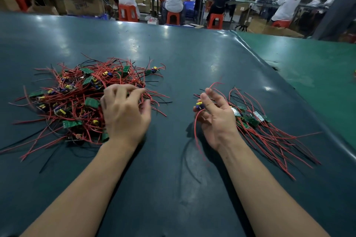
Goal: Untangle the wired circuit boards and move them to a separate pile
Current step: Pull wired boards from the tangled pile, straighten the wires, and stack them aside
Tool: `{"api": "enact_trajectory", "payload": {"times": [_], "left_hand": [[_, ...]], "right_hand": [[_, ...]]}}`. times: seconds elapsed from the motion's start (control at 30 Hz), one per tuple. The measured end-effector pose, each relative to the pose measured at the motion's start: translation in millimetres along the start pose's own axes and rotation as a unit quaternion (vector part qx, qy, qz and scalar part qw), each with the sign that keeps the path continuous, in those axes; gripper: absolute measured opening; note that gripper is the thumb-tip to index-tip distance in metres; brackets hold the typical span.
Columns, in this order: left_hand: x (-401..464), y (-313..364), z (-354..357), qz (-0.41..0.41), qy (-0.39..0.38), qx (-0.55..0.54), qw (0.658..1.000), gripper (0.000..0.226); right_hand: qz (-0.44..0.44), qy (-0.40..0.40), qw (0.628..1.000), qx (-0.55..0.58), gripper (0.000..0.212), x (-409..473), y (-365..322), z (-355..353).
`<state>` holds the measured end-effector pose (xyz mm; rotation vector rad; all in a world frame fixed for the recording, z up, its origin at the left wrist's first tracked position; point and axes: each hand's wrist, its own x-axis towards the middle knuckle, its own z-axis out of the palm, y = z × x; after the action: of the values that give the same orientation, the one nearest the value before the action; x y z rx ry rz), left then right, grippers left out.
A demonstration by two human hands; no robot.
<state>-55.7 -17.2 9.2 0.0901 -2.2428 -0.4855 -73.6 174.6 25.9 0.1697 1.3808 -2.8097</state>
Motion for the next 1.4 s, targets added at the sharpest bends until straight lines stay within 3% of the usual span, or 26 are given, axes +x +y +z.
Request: {"api": "enact_trajectory", "payload": {"times": [0.07, 0.1, 0.17, 0.23, 0.33, 0.43, 0.53, 0.6, 0.63, 0.7, 0.73, 0.8, 0.93, 1.17, 1.23, 1.4], "left_hand": [[-2, 13, 2, 0.14, 0.031, -0.047, 0.989, 0.024], [-5, 20, 4, 0.201, 0.01, -0.088, 0.976, 0.027], [-12, 32, 5, 0.244, -0.083, -0.162, 0.953, 0.041], [-15, 38, 6, 0.219, -0.148, -0.214, 0.941, 0.051], [-13, 38, 7, 0.194, -0.144, -0.28, 0.929, 0.042], [-10, 38, 9, 0.137, -0.121, -0.34, 0.922, 0.022], [-8, 38, 12, -0.044, -0.11, -0.405, 0.907, 0.014], [-3, 39, 13, -0.159, -0.11, -0.477, 0.858, 0.013], [0, 39, 12, -0.204, -0.121, -0.529, 0.815, 0.01], [4, 42, 8, -0.281, -0.161, -0.649, 0.688, 0.008], [6, 43, 6, -0.309, -0.186, -0.688, 0.63, 0.009], [7, 42, 5, -0.327, -0.229, -0.707, 0.584, 0.014], [8, 36, 6, -0.325, -0.295, -0.696, 0.568, 0.021], [0, 43, 3, -0.24, -0.42, -0.631, 0.606, 0.012], [-1, 43, 5, -0.242, -0.412, -0.637, 0.605, 0.007], [-1, 42, 11, -0.249, -0.399, -0.658, 0.587, 0.019]], "right_hand": [[0.009, 0.001, 1.0, 0.004, 0.029, 0, 0, 1], [0.016, -0.005, 1.0, 0.012, 0.032, 0, 0, 1], [0.018, -0.008, 1.0, 0.01, 0.041, -4, 1, 3], [0.003, -0.01, 1.0, -0.018, 0.065, -8, 6, 5], [-0.025, -0.015, 0.998, -0.06, 0.101, -9, 11, 5], [-0.065, -0.012, 0.988, -0.136, 0.097, -6, 11, 4], [-0.162, 0.019, 0.95, -0.267, 0.089, -4, 17, 1], [-0.233, 0.077, 0.913, -0.325, 0.074, 0, 17, -2], [-0.25, 0.091, 0.908, -0.325, 0.059, 3, 14, -4], [-0.251, 0.102, 0.913, -0.306, 0.019, 9, 8, -7], [-0.233, 0.105, 0.92, -0.297, 0.011, 12, 6, -9], [-0.186, 0.094, 0.935, -0.287, 0.022, 14, 6, -10], [-0.11, 0.013, 0.958, -0.264, 0.028, 11, 0, -11], [0.058, -0.163, 0.96, -0.222, 0.038, 0, -1, -5], [0.05, -0.166, 0.963, -0.204, 0.03, 2, -1, -6], [0.032, -0.157, 0.97, -0.185, 0.023, 5, 2, -7]]}}
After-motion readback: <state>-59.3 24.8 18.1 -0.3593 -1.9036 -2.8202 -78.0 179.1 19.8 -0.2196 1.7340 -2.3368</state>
